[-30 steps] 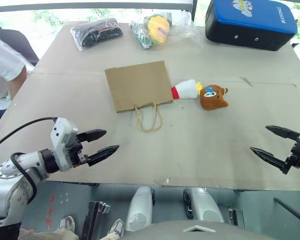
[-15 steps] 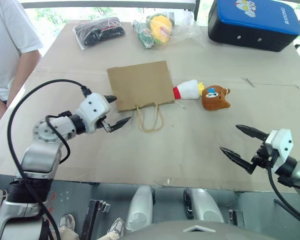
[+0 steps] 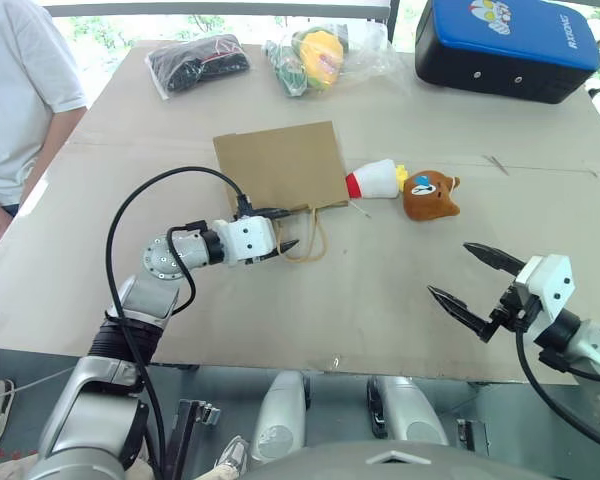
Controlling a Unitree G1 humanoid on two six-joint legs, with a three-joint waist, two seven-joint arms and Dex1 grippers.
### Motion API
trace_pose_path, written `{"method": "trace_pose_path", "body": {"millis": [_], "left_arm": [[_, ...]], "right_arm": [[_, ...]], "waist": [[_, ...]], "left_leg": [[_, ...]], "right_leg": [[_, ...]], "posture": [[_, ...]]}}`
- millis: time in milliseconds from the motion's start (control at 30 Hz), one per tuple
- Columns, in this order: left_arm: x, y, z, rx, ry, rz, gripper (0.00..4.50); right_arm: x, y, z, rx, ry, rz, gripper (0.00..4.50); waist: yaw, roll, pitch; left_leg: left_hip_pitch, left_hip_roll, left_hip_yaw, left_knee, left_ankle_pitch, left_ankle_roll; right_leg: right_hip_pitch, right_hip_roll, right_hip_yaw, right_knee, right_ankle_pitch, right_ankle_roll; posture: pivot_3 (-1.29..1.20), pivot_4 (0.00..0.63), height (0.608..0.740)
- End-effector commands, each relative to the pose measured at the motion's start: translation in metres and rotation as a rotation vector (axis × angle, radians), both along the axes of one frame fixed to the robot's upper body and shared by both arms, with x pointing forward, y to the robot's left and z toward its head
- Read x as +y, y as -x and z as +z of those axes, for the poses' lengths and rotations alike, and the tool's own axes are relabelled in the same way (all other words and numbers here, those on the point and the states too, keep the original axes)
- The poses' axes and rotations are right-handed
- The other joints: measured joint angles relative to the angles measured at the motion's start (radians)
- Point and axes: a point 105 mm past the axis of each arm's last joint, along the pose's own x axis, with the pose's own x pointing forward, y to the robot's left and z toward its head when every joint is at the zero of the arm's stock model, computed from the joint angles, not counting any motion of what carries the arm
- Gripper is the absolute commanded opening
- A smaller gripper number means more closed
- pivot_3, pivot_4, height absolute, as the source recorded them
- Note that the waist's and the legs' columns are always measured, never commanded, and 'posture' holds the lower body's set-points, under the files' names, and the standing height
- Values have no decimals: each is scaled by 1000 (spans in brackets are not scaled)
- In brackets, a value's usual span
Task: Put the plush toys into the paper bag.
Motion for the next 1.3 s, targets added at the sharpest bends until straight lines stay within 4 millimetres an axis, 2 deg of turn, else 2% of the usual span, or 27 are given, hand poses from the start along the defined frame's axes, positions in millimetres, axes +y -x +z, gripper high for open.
{"method": "trace_pose_path", "body": {"millis": [33,100,133,267,400,433,467,567,667,767,933,1033,1100,1300], "left_arm": [[-1,-1,22,77,178,7,944],[-1,-1,29,180,296,34,33],[-2,1,34,252,373,38,0],[-9,13,70,499,684,9,0],[-16,23,102,613,861,-18,0],[-17,27,109,628,893,-30,0],[-18,29,114,638,912,-33,0],[-20,33,121,657,941,-33,0],[-23,39,128,656,966,-45,0],[-27,43,130,651,977,-47,0],[-27,44,134,620,1008,-22,0],[-19,43,146,573,1060,-1,0],[-11,43,154,541,1086,17,0],[14,44,171,462,1143,91,0]], "right_arm": [[10,1,12,-48,-14,-1,4500],[13,1,13,-35,-33,9,4500],[15,-1,15,-29,-52,12,3951],[35,-13,18,-8,-79,57,2268],[68,-35,19,2,-74,125,821],[81,-44,19,12,-83,147,237],[90,-49,20,19,-87,162,74],[115,-68,18,41,-82,201,74],[153,-90,14,56,-64,263,74],[181,-111,3,84,-52,288,74],[215,-126,-23,126,-13,324,74],[229,-126,-44,165,6,348,74],[234,-126,-52,170,8,354,74],[234,-123,-83,205,117,368,74]], "waist": [[1,0,0],[0,0,0],[0,0,0],[-8,0,0],[-20,0,0],[-22,0,0],[-25,0,0],[-24,0,0],[-28,0,0],[-27,0,0],[-22,-1,0],[-25,-1,0],[-29,-1,-1],[-44,-2,-2]], "left_leg": [[0,0,0,0,0,0],[0,0,0,1,0,0],[0,0,0,1,0,0],[0,0,-1,1,0,0],[0,1,-3,2,0,0],[0,1,-3,3,0,0],[0,0,-3,3,0,0],[0,1,-4,3,0,0],[0,0,-4,3,0,0],[0,0,-4,2,0,0],[-1,0,-4,2,0,0],[-1,0,-4,2,0,-1],[0,0,-4,2,0,-1],[3,0,-4,1,0,0]], "right_leg": [[0,0,0,0,0,0],[0,0,0,0,0,0],[0,0,0,0,0,0],[0,0,-1,1,0,0],[1,0,-2,1,0,0],[1,0,-2,2,0,0],[1,0,-2,2,0,0],[1,0,-3,2,0,0],[1,0,-3,2,0,0],[0,0,-3,2,0,0],[0,-1,-3,1,1,0],[0,-1,-4,1,1,0],[0,-1,-4,2,1,0],[1,0,-2,4,1,-1]], "posture": [[0,150,740],[0,150,740],[0,150,740],[0,150,740],[0,150,740],[0,150,740],[0,150,740],[0,150,740],[0,150,740],[0,150,740],[0,150,740],[0,150,740],[0,150,740],[0,150,740]]}}
